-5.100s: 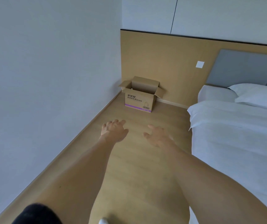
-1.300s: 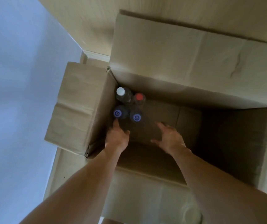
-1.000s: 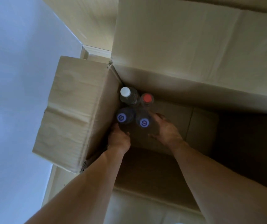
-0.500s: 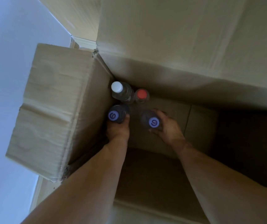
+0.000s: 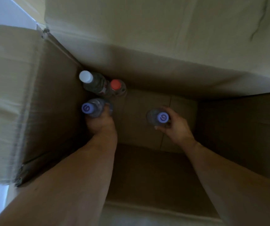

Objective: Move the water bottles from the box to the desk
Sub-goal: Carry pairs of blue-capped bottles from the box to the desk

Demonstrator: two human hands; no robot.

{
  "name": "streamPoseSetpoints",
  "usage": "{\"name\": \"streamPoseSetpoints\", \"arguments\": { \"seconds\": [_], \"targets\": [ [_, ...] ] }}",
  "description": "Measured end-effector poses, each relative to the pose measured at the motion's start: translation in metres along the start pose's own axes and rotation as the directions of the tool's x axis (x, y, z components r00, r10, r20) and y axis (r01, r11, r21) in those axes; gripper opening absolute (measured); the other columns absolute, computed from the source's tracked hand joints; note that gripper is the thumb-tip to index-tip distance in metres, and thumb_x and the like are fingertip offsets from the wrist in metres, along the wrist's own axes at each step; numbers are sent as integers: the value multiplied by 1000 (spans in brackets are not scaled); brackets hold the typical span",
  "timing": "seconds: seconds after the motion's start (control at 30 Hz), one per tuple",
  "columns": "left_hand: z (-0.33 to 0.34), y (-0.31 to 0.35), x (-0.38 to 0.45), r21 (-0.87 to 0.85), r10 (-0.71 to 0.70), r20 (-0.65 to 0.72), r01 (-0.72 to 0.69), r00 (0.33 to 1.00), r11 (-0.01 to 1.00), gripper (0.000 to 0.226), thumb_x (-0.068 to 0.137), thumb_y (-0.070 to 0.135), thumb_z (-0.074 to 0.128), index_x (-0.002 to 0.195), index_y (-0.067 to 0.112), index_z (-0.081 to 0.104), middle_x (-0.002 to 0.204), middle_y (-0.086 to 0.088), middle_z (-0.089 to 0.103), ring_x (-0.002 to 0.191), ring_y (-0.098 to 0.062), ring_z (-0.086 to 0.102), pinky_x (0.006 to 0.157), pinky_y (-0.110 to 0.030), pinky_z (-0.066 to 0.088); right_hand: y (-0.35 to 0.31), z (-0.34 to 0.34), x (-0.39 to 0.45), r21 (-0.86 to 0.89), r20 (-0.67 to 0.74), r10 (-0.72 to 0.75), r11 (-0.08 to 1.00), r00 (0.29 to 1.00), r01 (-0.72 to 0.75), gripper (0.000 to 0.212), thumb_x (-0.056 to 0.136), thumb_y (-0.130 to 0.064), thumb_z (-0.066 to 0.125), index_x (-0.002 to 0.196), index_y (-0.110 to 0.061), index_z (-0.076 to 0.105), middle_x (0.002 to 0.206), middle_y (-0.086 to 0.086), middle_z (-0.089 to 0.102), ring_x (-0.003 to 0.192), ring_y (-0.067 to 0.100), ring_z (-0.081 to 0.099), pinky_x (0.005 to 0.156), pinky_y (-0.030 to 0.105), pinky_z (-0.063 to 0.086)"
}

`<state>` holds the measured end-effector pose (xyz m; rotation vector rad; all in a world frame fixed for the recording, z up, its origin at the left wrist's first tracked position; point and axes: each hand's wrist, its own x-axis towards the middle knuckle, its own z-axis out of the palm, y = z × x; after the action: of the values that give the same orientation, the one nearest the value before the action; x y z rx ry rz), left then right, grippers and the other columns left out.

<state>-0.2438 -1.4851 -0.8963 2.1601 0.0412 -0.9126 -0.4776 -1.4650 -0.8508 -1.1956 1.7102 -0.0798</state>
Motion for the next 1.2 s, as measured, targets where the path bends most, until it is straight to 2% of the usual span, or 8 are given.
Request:
{"name": "streamPoseSetpoints", "arguments": {
  "seconds": [0.13,0.37,0.53,0.6,0.73,0.9,1.1,1.2],
  "targets": [
    [-14,3,-38,170,17,91,-32,996,985,69,69,21,89,132,20,60,129,-1,66,119,-21,62,109,-43,46,1,-10,-11,125,6,65,990,998,-66,83,70,-15,89,143,-17,49,136,4,58,128,20,54,109,33,44],
    [-36,39,-96,412,3,488,-233,873,881,56,68,17,89,113,21,57,115,-2,67,106,-21,65,95,-40,53,-14,-49,-51,424,143,171,879,975,-216,68,59,-18,94,119,-26,64,117,-8,69,109,9,64,105,38,49],
    [-60,81,-121,394,-47,683,-313,729,864,50,69,21,88,112,26,62,105,8,71,96,-6,67,70,-19,48,-36,-84,-86,608,240,120,755,963,-246,57,62,-14,89,113,-26,68,110,-4,75,105,16,70,89,35,55],
    [-69,99,-132,385,-46,721,-345,691,856,47,72,20,87,113,22,64,104,5,73,96,-7,69,72,-21,50,-46,-97,-99,643,268,97,723,959,-253,56,63,-18,88,115,-26,67,110,-4,75,102,13,71,79,29,55],
    [-91,138,-166,360,-62,804,-400,592,843,44,77,24,85,115,21,64,107,1,74,98,-12,72,85,-31,56,-74,-118,-133,707,277,56,665,959,-243,49,68,-26,89,113,-31,70,116,0,74,106,18,71,83,35,55],
    [-129,198,-221,298,-22,855,-456,518,839,35,80,34,84,108,25,66,98,6,77,86,-6,73,64,-16,54,-132,-150,-185,763,263,-4,613,965,-205,56,60,-38,87,114,-33,70,118,2,73,108,22,71,82,40,57],
    [-170,295,-296,176,105,883,-531,457,829,30,81,38,82,105,28,67,94,11,77,82,-2,73,59,-11,52,-213,-210,-256,807,212,-63,574,975,-138,46,83,-30,79,126,-22,64,123,10,70,112,29,68,87,51,58],
    [-183,346,-336,115,144,906,-561,398,820,46,79,47,82,113,22,62,101,5,76,88,-10,75,63,-17,55,-254,-242,-292,804,183,-68,585,981,-109,59,79,-46,78,129,-21,60,120,8,72,107,27,71,76,44,59]
  ]
}}
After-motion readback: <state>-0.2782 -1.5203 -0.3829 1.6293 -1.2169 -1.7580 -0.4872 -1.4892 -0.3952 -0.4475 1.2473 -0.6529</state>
